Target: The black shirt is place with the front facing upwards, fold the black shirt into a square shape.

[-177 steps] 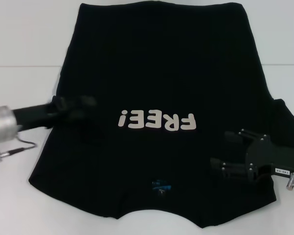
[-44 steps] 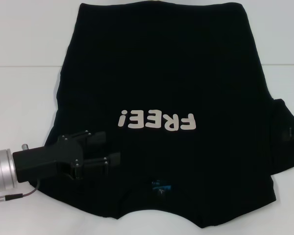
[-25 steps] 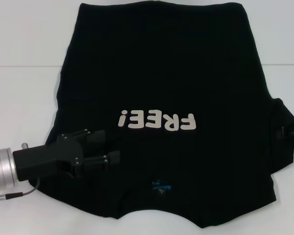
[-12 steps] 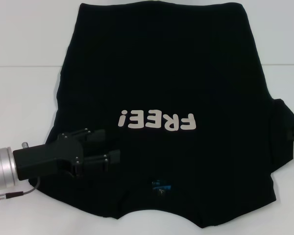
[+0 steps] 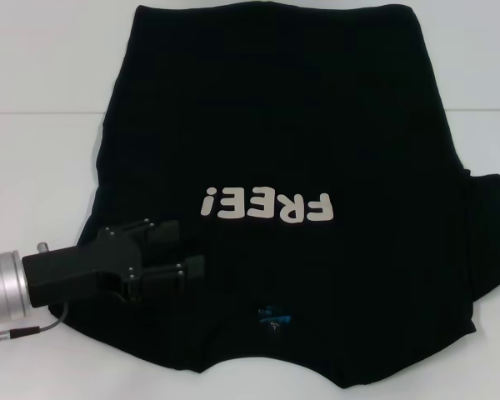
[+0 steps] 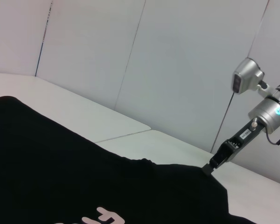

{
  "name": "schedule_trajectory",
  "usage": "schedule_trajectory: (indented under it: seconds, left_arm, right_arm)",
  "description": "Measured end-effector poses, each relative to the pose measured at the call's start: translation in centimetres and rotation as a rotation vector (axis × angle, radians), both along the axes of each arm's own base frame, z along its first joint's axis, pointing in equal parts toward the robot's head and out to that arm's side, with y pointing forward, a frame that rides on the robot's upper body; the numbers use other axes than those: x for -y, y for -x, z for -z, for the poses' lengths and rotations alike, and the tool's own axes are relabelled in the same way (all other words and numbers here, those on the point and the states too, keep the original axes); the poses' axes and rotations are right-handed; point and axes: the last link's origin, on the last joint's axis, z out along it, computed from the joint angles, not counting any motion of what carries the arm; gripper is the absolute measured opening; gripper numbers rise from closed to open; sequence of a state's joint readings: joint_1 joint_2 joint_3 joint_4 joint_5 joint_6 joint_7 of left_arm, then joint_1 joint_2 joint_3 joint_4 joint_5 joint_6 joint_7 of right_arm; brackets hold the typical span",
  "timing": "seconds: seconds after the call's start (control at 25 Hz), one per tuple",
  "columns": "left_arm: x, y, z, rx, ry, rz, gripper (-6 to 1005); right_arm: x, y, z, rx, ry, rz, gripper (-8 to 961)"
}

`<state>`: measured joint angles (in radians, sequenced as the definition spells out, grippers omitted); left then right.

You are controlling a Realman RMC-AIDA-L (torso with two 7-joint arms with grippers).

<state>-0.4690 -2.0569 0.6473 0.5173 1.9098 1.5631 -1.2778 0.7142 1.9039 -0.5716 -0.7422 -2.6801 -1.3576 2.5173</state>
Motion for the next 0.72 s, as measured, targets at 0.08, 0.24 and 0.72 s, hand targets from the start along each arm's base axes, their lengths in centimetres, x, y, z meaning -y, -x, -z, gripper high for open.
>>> schedule_trajectory:
  seconds: [0.08, 0.24, 0.72]
  left_arm:
    - [0.0, 0.0, 0.0, 0.0, 0.0, -0.001, 828]
    - [0.1, 0.1, 0.0, 0.0, 0.0, -0.003, 828]
    - [0.0, 0.1, -0.1, -0.002, -0.001, -0.005, 828]
  right_arm:
    - [0.3, -0.1, -0.6, 0.001, -0.003, -0.003, 12]
    - [0.5, 0.5, -2.0, -0.009, -0.013, -0.039, 11]
    - [-1.7, 5.1, -0.2, 0.038, 0.085, -0.21, 13]
